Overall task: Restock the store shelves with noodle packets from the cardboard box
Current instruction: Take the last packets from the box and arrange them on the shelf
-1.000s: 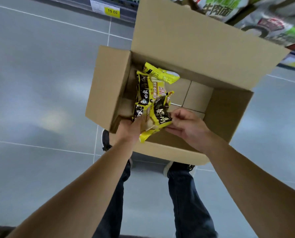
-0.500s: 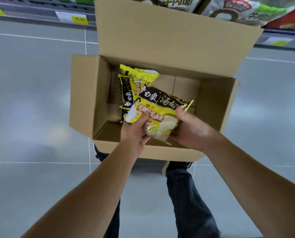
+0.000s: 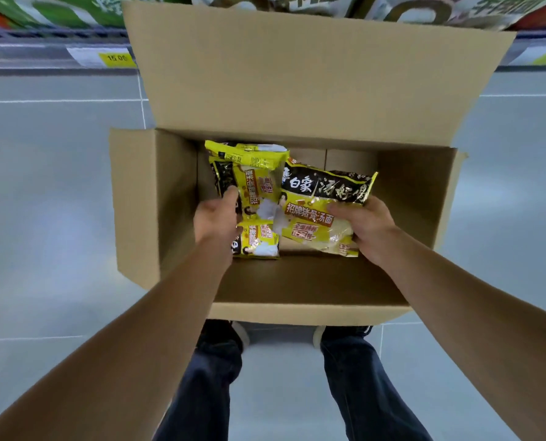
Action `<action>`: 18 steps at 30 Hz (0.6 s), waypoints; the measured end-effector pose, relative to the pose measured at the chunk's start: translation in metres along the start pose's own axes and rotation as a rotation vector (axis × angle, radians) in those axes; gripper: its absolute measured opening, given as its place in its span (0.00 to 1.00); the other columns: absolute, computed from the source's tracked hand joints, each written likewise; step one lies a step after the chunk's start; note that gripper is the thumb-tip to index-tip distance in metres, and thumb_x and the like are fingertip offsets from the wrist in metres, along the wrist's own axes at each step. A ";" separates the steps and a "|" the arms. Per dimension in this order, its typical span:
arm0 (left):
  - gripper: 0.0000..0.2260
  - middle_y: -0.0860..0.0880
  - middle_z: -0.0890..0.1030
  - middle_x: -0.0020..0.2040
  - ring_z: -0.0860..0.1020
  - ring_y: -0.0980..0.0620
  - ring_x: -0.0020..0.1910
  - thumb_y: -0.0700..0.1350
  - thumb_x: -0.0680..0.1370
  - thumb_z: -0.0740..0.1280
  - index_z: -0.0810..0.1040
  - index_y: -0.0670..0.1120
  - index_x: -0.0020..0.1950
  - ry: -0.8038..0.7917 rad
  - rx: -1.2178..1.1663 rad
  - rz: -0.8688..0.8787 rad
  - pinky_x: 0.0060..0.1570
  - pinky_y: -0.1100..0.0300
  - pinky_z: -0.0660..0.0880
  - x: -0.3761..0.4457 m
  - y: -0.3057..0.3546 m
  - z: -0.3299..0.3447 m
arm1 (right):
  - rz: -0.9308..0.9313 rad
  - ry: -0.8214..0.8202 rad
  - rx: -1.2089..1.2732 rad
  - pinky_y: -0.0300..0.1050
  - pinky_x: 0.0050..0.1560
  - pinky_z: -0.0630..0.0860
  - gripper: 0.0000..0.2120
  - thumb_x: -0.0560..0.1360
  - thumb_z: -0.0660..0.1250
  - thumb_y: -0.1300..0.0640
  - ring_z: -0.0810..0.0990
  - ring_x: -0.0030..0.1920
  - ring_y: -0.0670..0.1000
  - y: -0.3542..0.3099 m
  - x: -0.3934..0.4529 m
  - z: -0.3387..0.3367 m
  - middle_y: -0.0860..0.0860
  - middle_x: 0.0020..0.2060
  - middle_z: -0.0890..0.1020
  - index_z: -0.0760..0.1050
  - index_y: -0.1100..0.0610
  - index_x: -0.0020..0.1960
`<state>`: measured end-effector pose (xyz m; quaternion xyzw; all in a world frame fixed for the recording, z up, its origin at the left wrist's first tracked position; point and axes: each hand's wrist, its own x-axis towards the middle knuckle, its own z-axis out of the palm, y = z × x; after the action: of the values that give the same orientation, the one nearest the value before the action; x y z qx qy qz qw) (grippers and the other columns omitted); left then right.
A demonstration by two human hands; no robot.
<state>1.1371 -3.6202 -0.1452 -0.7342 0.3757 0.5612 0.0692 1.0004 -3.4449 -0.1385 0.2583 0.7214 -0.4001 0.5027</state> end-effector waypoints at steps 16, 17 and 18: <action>0.04 0.40 0.81 0.50 0.82 0.44 0.45 0.35 0.79 0.64 0.76 0.43 0.49 -0.132 -0.243 -0.081 0.48 0.50 0.81 0.039 0.002 0.028 | -0.097 0.283 -0.097 0.44 0.36 0.74 0.09 0.72 0.73 0.56 0.80 0.39 0.48 0.019 0.036 0.023 0.48 0.44 0.83 0.75 0.46 0.40; 0.05 0.40 0.81 0.53 0.82 0.43 0.48 0.35 0.80 0.63 0.76 0.44 0.51 -0.205 -0.240 -0.114 0.49 0.49 0.81 0.034 -0.009 0.016 | -0.102 0.310 -0.111 0.45 0.40 0.77 0.08 0.72 0.74 0.56 0.81 0.42 0.49 0.020 0.033 0.020 0.47 0.44 0.83 0.75 0.46 0.43; 0.07 0.40 0.82 0.55 0.81 0.43 0.50 0.35 0.80 0.62 0.77 0.44 0.53 -0.257 -0.221 -0.151 0.49 0.50 0.80 0.030 -0.019 0.005 | -0.102 0.329 -0.133 0.47 0.45 0.79 0.09 0.71 0.74 0.56 0.82 0.45 0.50 0.021 0.031 0.018 0.46 0.45 0.83 0.76 0.46 0.45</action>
<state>1.1481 -3.6184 -0.1796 -0.6859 0.2437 0.6813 0.0777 1.0143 -3.4496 -0.1773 0.2498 0.8309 -0.3288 0.3729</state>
